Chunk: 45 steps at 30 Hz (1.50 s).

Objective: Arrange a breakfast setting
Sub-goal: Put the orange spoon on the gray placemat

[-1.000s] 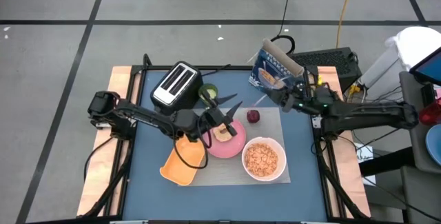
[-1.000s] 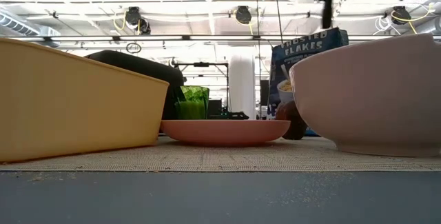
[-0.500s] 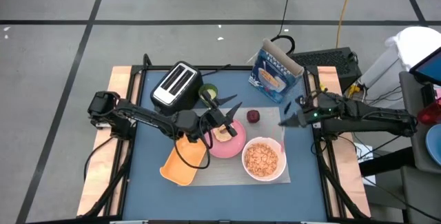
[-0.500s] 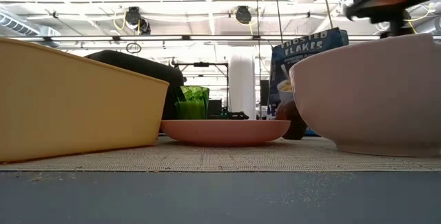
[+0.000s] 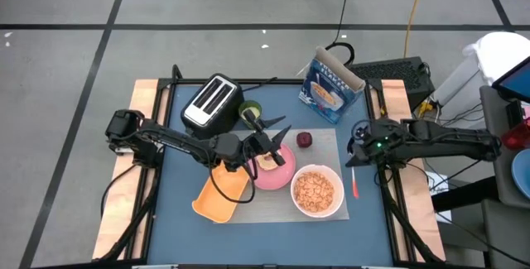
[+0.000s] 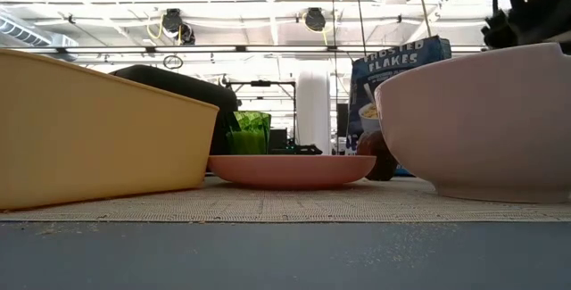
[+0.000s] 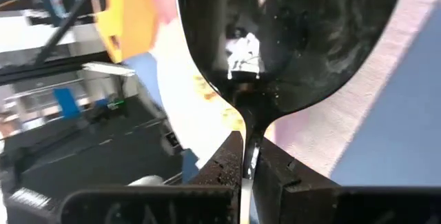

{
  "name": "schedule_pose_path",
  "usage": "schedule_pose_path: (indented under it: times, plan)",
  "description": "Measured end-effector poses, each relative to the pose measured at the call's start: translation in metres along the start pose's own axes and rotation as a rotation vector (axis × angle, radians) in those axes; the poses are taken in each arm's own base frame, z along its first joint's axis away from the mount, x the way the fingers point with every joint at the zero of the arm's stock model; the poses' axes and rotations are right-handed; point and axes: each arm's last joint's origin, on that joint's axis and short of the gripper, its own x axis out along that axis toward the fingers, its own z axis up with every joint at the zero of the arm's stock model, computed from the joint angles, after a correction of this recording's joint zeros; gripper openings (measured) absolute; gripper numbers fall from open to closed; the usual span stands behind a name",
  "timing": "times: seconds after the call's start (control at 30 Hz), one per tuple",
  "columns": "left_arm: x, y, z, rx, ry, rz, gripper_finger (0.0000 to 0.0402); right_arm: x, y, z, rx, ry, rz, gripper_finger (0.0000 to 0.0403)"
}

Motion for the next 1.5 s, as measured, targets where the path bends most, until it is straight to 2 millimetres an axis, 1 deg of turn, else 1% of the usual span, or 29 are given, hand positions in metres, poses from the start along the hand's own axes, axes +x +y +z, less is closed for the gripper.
schedule_pose_path:
  times: [0.2,0.57,0.87,1.07,1.2,1.33,1.4,1.5]
  plan:
    - [0.0,0.0,0.0,-0.007,0.004,-0.002,0.0145,0.009,-0.004,0.0,-0.023,0.026,-0.116,0.0006]
    - [0.0,0.0,0.0,-0.011,0.004,-0.002,0.0145,0.031,-0.005,0.003,-0.084,-0.054,-0.307,0.0006]
    - [0.0,0.0,-0.001,-0.01,0.004,-0.002,0.0145,0.041,-0.003,0.004,-0.091,-0.127,-0.353,0.0009]
    - [0.0,0.0,-0.001,-0.016,0.004,-0.002,0.0145,0.047,-0.004,0.002,-0.075,-0.121,-0.388,0.001]
    - [0.0,-0.001,-0.001,-0.011,0.01,-0.006,0.0145,0.057,-0.014,0.001,-0.035,-0.156,-0.395,0.001]
    - [0.0,-0.001,-0.002,-0.029,0.013,-0.009,0.0145,0.07,-0.025,0.001,0.003,-0.159,-0.335,0.001]
    - [0.0,-0.001,-0.002,-0.032,0.014,-0.01,0.0145,0.074,-0.03,0.001,0.005,-0.171,-0.322,0.001]
    - [0.0,-0.001,-0.002,-0.03,0.017,-0.011,0.0145,0.077,-0.039,0.001,0.003,-0.187,-0.352,0.001]
